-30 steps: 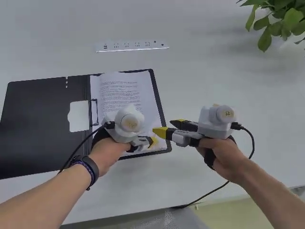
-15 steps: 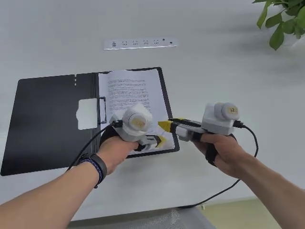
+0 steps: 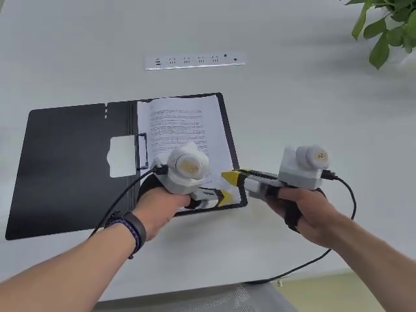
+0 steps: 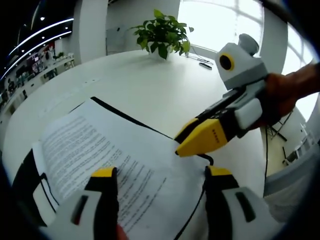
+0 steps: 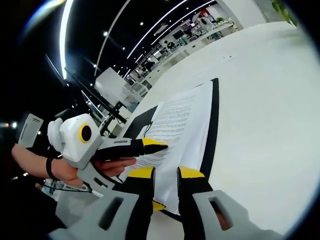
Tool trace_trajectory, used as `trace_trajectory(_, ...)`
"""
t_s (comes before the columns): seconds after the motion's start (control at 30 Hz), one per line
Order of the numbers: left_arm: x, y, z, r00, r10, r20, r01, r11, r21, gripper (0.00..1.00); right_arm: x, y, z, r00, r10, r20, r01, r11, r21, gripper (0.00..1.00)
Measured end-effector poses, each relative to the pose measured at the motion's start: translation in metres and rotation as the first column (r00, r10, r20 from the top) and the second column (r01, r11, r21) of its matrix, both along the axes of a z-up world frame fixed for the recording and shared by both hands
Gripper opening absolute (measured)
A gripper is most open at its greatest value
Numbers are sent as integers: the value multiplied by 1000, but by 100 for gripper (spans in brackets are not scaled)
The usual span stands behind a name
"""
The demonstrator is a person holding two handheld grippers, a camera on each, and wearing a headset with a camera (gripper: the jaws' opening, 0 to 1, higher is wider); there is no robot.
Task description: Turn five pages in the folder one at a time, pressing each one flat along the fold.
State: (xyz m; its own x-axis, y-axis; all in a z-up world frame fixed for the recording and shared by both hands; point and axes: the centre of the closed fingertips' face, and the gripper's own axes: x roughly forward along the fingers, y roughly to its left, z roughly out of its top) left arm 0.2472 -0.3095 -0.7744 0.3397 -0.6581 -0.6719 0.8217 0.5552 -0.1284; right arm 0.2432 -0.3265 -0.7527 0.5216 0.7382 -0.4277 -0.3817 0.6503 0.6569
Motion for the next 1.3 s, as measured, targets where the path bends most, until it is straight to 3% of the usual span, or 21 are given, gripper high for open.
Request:
trace_trajectory(0.2, -8, 0, 7, 1000, -20, 14, 20, 1000, -3, 72, -7, -1, 2, 1000, -12, -27, 13, 999, 37, 10)
trace_trajectory(0.67, -21, 31, 21, 999, 19, 29, -18, 1000, -8, 73, -12, 4, 8, 999, -27, -37, 29, 998, 47, 5)
trace_trajectory(1.07, -21, 55, 42, 994, 79, 70, -76, 996, -40, 74, -12, 9, 24, 1000, -24, -21, 25, 998, 54, 0)
trace_trajectory(1.3, -23, 73, 50, 988, 137, 77, -132, 989, -68, 74, -12, 18, 35, 1000, -13, -2, 13, 998, 57, 0)
